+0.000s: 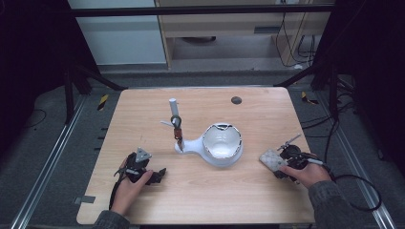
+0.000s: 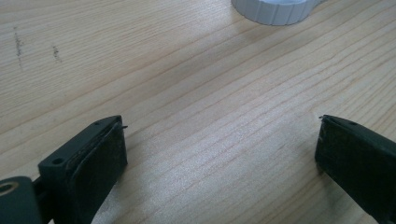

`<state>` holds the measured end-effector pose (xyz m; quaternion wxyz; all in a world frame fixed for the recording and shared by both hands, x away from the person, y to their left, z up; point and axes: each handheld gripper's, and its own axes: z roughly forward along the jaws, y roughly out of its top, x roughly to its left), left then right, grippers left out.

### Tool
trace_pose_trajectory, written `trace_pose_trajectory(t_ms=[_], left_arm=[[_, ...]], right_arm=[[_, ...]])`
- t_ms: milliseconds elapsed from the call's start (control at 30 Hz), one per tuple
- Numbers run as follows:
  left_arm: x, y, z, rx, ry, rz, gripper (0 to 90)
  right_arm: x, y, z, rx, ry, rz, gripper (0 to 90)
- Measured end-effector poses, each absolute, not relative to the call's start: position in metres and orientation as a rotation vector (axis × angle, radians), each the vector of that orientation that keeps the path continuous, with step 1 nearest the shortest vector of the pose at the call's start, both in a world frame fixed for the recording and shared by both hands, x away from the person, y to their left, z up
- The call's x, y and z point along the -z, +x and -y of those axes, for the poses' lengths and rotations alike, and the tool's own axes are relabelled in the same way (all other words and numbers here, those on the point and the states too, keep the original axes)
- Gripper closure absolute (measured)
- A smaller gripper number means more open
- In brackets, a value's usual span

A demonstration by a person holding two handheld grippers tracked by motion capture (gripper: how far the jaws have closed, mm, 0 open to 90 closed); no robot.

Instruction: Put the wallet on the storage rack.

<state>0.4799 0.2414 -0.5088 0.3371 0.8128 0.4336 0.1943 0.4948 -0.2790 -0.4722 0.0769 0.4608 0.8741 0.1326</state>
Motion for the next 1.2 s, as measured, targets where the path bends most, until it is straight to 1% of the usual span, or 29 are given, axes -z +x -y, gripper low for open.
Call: trace_pose_trajectory(t_ms=[267,567,900,1200], left_arm=[[0.509,0.48,-0.241,-0.506,2.119,-1.129,1.5],[0.509,0.48,-0.241,-0.506,2.119,-1.129,1.5],[0.509,0.48,-0.241,-0.505,2.122,-1.125,1.5],[0.509,0.479,-0.241,-0.504,2.127,-1.122,1.5]], right_arm=[[0.468,0.492,0.277,-0.373,1.305,-2.631,31.4],[0.458,0.486,0.272,-0.384,1.235,-2.641,32.2],[0.434,0.48,0.26,-0.357,1.135,-2.643,32.6],[0.409,0.478,0.24,-0.34,1.038,-2.64,32.7]])
